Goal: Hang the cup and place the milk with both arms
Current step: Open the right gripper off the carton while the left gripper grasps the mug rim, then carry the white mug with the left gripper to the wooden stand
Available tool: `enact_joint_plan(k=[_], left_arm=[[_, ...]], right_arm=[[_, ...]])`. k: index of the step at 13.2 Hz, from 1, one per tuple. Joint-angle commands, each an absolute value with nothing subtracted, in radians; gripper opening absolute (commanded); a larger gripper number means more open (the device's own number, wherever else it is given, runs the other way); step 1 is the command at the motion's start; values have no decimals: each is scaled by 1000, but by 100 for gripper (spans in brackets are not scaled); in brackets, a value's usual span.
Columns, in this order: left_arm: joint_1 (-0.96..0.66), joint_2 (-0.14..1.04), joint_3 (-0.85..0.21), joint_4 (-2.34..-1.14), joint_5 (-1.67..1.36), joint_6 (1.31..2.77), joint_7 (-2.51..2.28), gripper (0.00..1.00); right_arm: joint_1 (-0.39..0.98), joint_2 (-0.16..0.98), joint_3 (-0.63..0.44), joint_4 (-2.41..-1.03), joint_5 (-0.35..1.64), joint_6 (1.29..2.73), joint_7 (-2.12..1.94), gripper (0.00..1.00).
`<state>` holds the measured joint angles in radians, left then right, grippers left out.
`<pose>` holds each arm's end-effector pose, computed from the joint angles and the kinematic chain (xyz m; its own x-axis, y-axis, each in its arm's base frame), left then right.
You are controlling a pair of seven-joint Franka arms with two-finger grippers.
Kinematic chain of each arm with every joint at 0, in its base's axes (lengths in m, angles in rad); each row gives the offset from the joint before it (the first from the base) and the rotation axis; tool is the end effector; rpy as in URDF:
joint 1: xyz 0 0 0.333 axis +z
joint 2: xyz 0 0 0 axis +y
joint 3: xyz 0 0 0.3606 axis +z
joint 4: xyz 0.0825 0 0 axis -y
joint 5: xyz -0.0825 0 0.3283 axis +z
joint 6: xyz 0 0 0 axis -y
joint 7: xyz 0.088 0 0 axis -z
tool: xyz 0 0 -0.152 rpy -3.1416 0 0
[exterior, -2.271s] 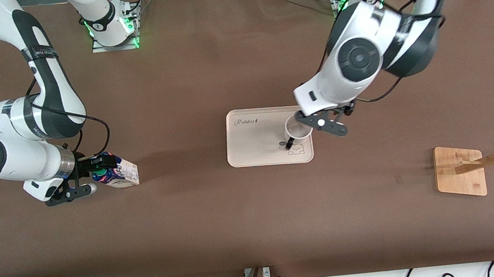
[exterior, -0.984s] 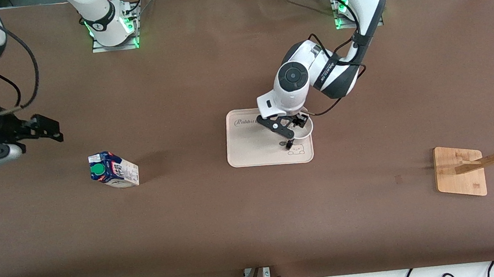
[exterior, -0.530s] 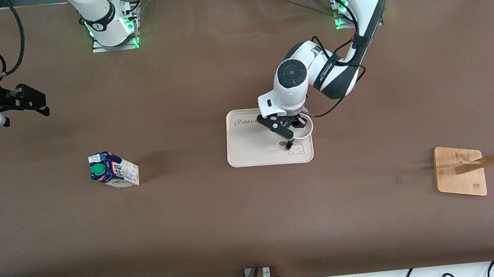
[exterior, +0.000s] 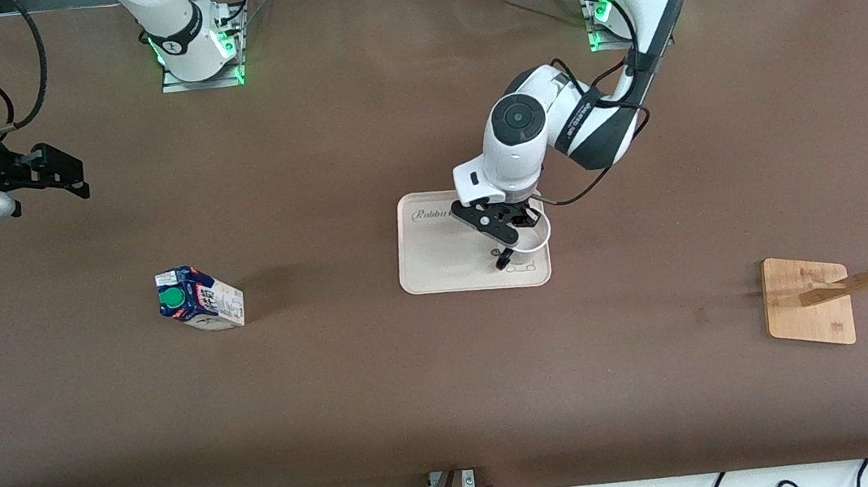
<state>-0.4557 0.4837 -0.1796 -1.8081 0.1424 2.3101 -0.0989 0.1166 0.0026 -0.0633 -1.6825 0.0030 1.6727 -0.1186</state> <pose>0.5204 -0.3605 0.3128 0.8193 -0.5726 0.0300 -0.5722 -0.8198 -0.0218 0.5044 0.0274 0.5848 0.9852 0.1707 -0.0120 0.1707 -0.9853 -0.0043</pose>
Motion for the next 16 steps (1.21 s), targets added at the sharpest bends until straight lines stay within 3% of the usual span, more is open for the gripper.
enact_joint_plan(k=[1, 6, 12, 16], left_arm=[[-393, 399, -176, -1766, 158, 2159, -91, 0], [-240, 409, -169, -1449, 167, 1829, -92, 0], [-16, 376, -178, -1361, 152, 1749, 18, 0], [26, 367, -170, -1305, 149, 1672, 107, 0]], right_arm=[[112, 26, -58, -1647, -14, 1669, -106, 100], [109, 35, -58, -1646, -15, 1722, -106, 100], [107, 40, -60, -1646, -15, 1763, -106, 100], [109, 40, -60, -1646, -14, 1764, -104, 100]])
